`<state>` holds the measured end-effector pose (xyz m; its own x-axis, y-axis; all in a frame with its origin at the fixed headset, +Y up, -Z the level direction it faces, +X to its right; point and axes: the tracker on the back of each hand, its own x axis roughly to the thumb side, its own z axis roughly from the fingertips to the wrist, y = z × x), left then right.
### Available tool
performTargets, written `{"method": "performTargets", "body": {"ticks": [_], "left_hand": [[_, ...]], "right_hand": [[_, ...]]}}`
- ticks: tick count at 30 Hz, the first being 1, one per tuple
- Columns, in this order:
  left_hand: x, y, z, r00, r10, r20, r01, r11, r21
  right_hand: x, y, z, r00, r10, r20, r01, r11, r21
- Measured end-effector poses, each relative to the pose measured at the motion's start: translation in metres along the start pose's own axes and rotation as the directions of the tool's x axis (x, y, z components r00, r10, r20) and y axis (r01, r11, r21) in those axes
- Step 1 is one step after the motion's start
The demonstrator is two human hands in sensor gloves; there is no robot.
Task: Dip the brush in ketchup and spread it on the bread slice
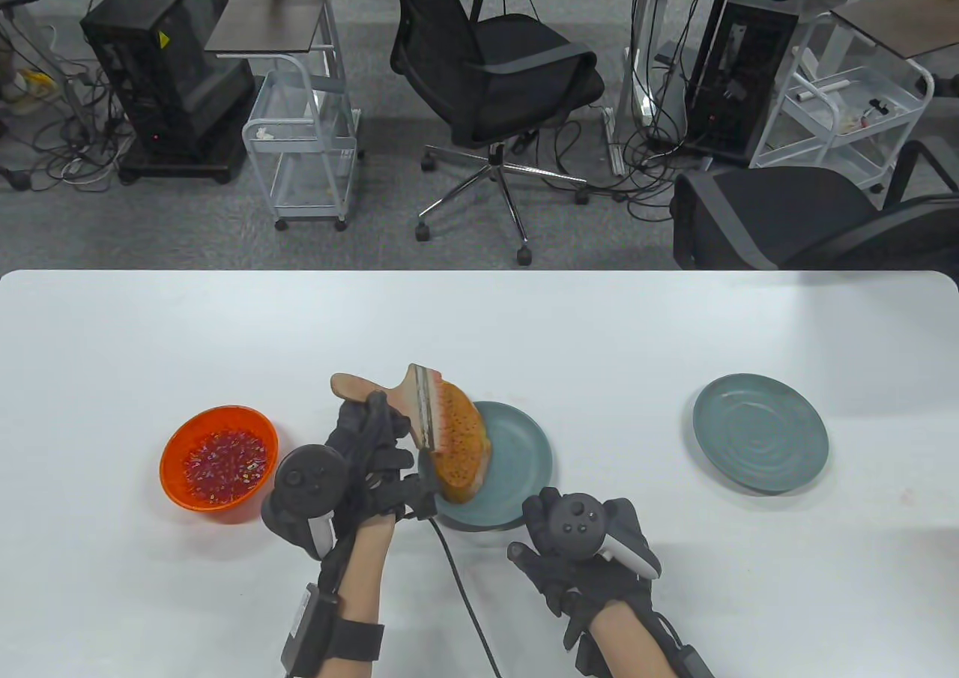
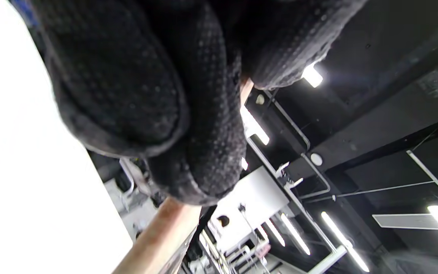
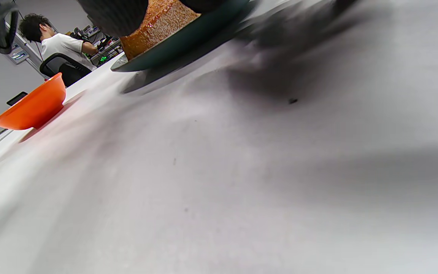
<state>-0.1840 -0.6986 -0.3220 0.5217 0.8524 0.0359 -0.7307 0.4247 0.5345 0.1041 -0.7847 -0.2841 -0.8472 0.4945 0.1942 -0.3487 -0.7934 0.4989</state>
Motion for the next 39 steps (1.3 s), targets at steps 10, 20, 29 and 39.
{"method": "performTargets", "body": {"ticks": [10,20,29,39], "left_hand": [[-0.001,0.007,-0.001,0.985,-0.164,0.056,0.160,0.984,0.073],[-0.008,-0.007,0.002,1.000,-0.007,-0.031,0.003,0.993,-0.118],[-0.003,0.013,-0.001,0.989,-0.136,0.057,0.135,0.990,0.029],[-0.010,-0.006,0.000,0.998,-0.058,-0.016,0.055,0.990,-0.126]], "right_hand": [[-0.002,-0.001,0.001,1.000,0.002,0.003,-0.002,1.000,0.006],[0.000,0.000,0.001,1.000,0.009,-0.003,-0.009,1.000,0.000],[-0.001,-0.001,0.002,1.000,0.010,-0.004,-0.010,1.000,0.000],[-0.001,-0.001,0.002,1.000,0.005,-0.004,-0.005,1.000,-0.001]]}}
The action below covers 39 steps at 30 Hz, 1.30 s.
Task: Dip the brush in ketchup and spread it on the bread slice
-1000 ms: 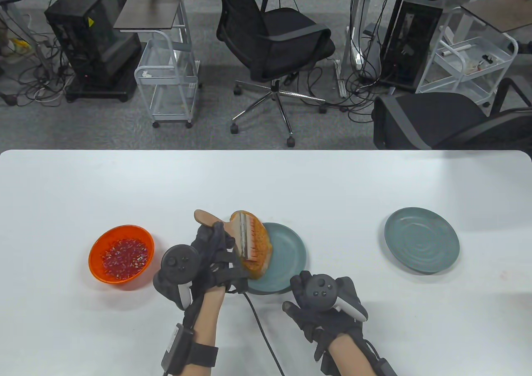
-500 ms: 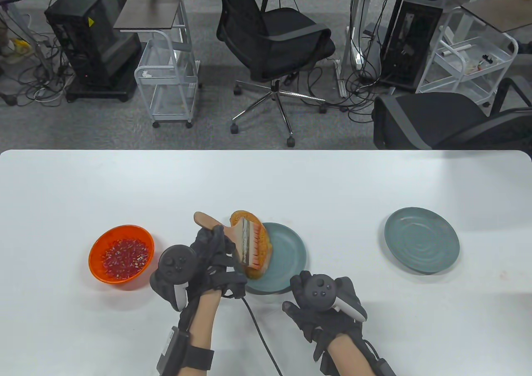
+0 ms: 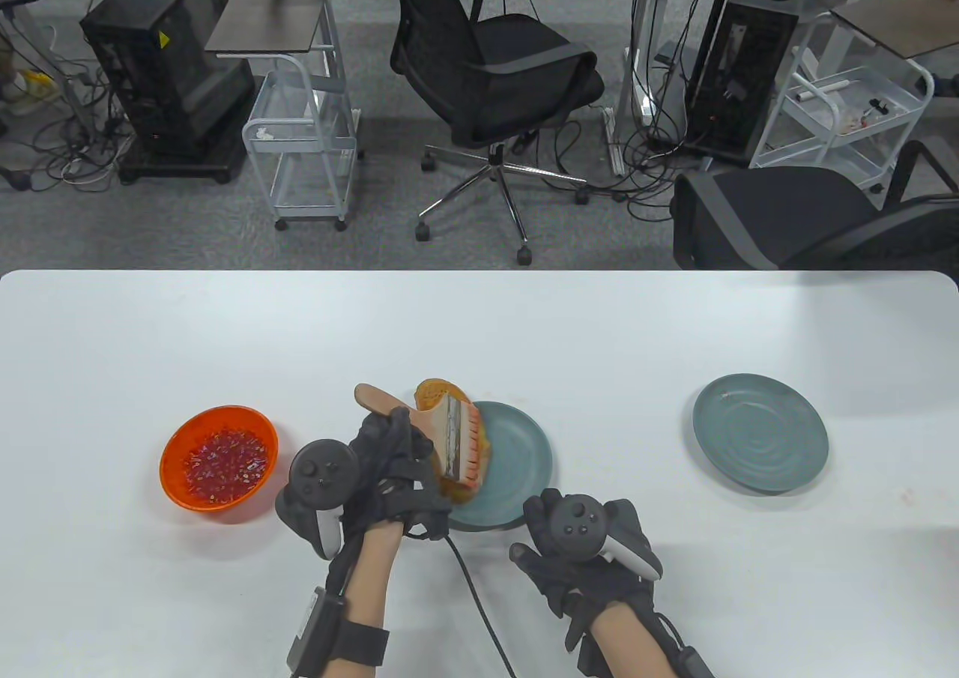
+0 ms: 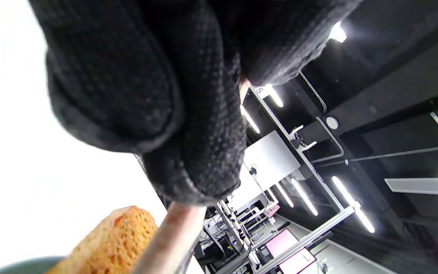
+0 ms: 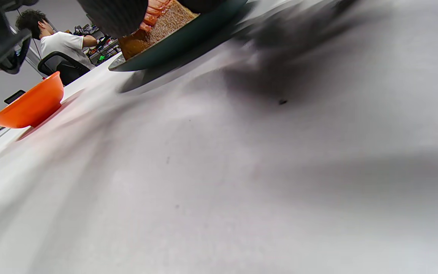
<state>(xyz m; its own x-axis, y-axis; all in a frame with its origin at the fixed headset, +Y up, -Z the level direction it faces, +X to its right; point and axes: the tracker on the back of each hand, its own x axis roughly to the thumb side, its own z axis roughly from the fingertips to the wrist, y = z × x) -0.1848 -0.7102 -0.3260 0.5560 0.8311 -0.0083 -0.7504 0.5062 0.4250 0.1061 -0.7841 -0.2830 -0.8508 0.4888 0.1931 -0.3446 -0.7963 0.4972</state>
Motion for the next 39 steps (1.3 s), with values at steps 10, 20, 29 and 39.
{"method": "performTargets", "body": {"ticks": [10,20,29,39], "left_hand": [[0.006,0.042,-0.003,0.999,-0.021,0.030,0.017,0.991,0.134],[0.042,0.064,0.018,0.908,0.232,0.348,-0.240,0.971,-0.021],[0.076,0.060,0.066,0.732,0.149,0.665,-0.071,0.987,-0.143],[0.093,0.035,0.111,0.565,-0.007,0.825,0.172,0.979,-0.110]], "right_hand": [[0.002,-0.001,0.000,1.000,0.020,0.009,-0.020,1.000,-0.006],[0.027,-0.036,0.031,0.977,0.057,0.204,0.055,0.863,-0.503],[0.059,-0.064,0.095,0.849,0.179,0.497,0.371,0.469,-0.802],[0.087,-0.051,0.105,0.817,0.462,0.346,0.142,0.420,-0.896]]}}
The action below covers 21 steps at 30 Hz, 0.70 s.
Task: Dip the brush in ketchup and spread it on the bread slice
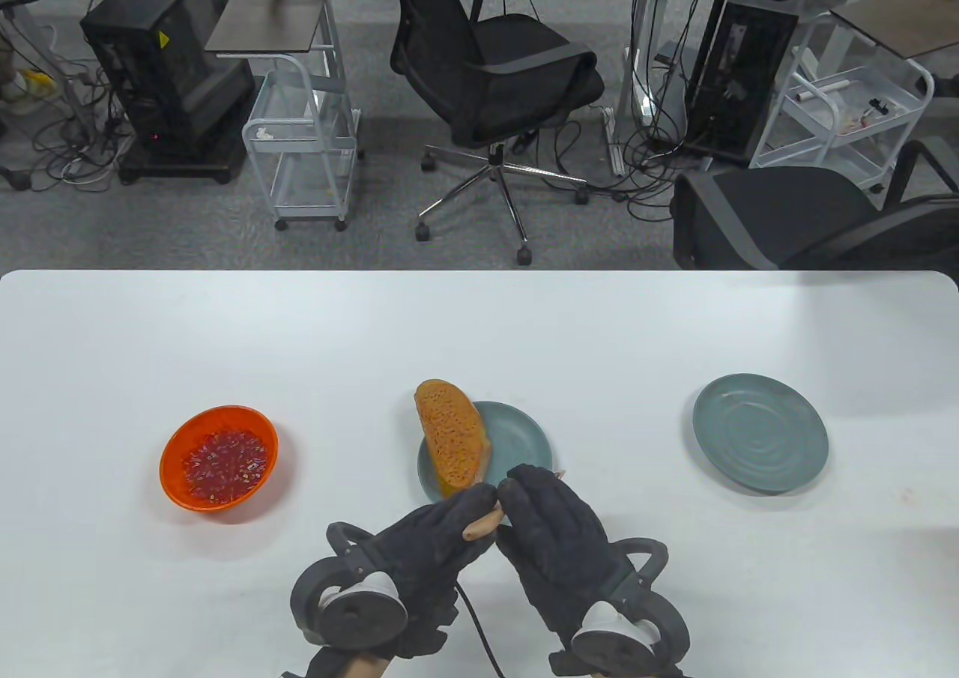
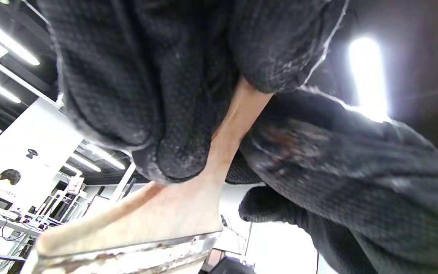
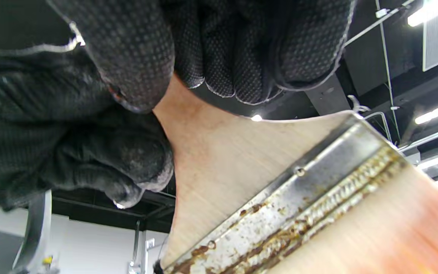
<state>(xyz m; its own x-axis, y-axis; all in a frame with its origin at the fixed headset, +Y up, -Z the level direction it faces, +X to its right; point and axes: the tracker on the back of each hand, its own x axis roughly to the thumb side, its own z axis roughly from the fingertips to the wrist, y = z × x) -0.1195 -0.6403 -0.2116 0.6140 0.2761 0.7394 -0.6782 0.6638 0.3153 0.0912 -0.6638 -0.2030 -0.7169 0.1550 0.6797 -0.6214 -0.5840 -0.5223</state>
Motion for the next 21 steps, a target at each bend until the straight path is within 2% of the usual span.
{"method": "performTargets", "body": {"ticks": [8,13,16,19,21], "left_hand": [[0.005,-0.009,0.000,0.998,-0.057,0.015,0.058,0.997,-0.047],[-0.001,-0.007,0.000,0.998,-0.024,-0.049,0.020,0.997,-0.070],[-0.011,0.002,0.003,0.995,-0.023,-0.094,0.014,0.995,-0.103],[-0.024,0.010,0.008,0.974,-0.157,-0.161,0.122,0.971,-0.205],[-0.036,0.011,0.016,0.947,-0.263,-0.182,0.199,0.931,-0.307]], "right_hand": [[-0.004,0.008,0.002,1.000,0.029,-0.006,-0.029,1.000,0.011],[-0.008,0.008,0.001,1.000,-0.010,-0.028,0.010,1.000,-0.003],[-0.017,0.000,-0.004,0.998,-0.024,-0.060,0.024,1.000,-0.013],[-0.041,-0.015,-0.009,0.991,-0.037,-0.130,0.035,0.999,-0.021],[-0.062,-0.027,-0.011,0.983,-0.023,-0.181,0.015,0.999,-0.046]]}}
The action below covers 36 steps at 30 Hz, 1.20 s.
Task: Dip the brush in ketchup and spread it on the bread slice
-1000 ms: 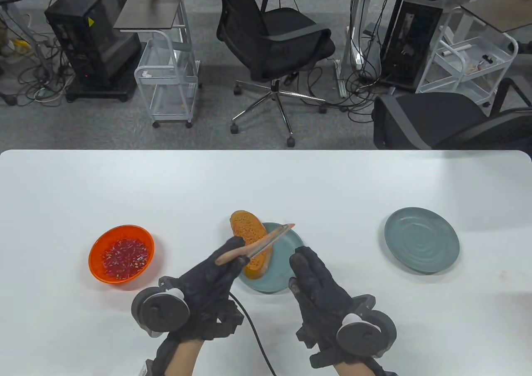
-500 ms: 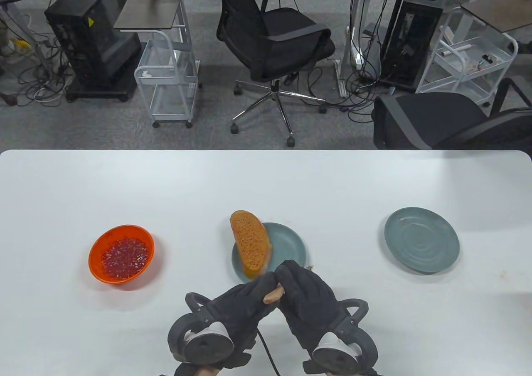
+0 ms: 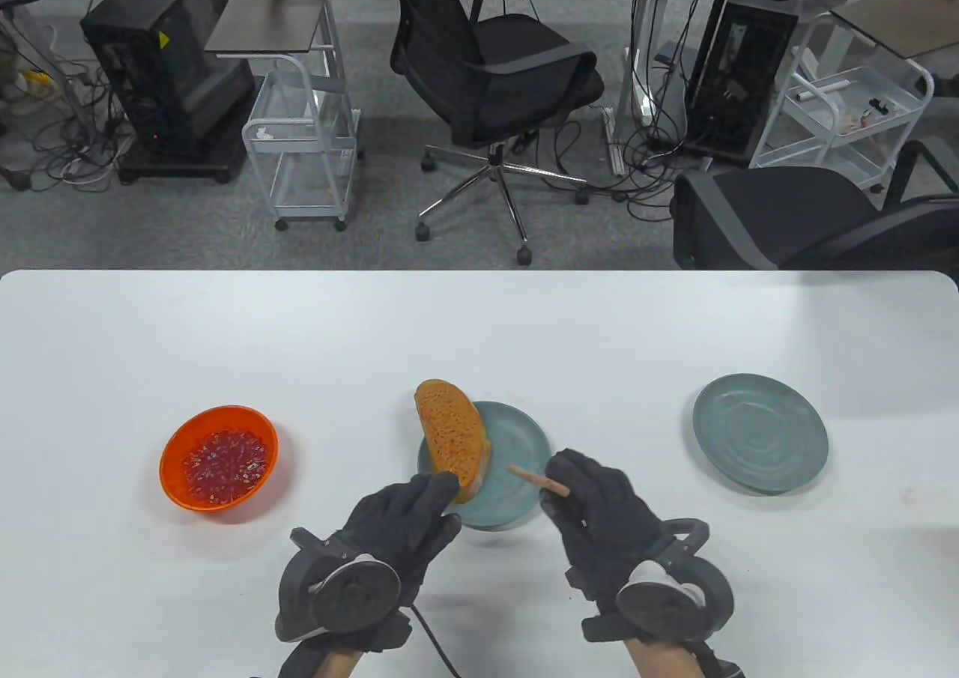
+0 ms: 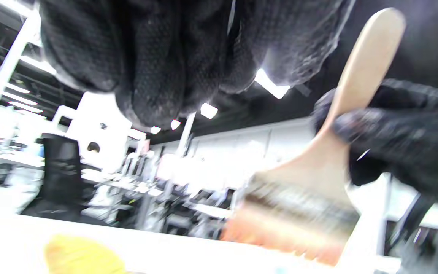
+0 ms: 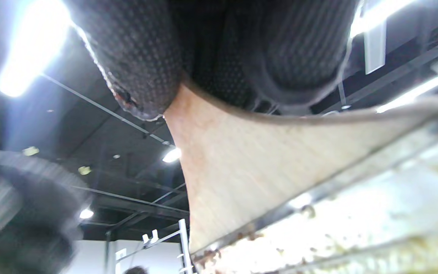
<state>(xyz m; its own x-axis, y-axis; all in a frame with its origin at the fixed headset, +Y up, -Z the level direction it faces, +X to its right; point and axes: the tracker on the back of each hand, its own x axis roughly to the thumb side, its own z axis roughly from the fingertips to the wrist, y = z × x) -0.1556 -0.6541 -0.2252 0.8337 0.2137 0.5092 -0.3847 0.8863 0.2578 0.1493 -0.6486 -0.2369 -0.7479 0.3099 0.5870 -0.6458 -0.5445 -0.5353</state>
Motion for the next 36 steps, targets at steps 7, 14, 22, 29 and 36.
{"method": "performTargets", "body": {"ticks": [7,14,22,29,36], "left_hand": [[-0.044,-0.032,0.012,0.972,-0.067,-0.226,0.040,0.992,-0.124],[-0.063,-0.059,0.020,0.919,-0.157,-0.362,0.053,0.958,-0.281],[-0.073,-0.072,0.026,0.909,-0.140,-0.393,0.013,0.951,-0.308],[-0.081,-0.073,0.027,0.904,-0.095,-0.417,-0.041,0.951,-0.305],[-0.079,-0.072,0.028,0.909,-0.093,-0.406,-0.035,0.954,-0.296]], "right_hand": [[-0.069,-0.046,-0.010,0.983,0.125,-0.133,-0.142,0.982,-0.125],[-0.135,-0.062,-0.002,0.906,0.374,-0.197,-0.387,0.922,-0.031],[-0.190,-0.035,0.019,0.784,0.586,-0.205,-0.533,0.805,0.263],[-0.200,-0.010,0.026,0.784,0.602,-0.151,-0.519,0.770,0.373],[-0.201,0.003,0.033,0.837,0.536,-0.115,-0.378,0.716,0.587]]}}
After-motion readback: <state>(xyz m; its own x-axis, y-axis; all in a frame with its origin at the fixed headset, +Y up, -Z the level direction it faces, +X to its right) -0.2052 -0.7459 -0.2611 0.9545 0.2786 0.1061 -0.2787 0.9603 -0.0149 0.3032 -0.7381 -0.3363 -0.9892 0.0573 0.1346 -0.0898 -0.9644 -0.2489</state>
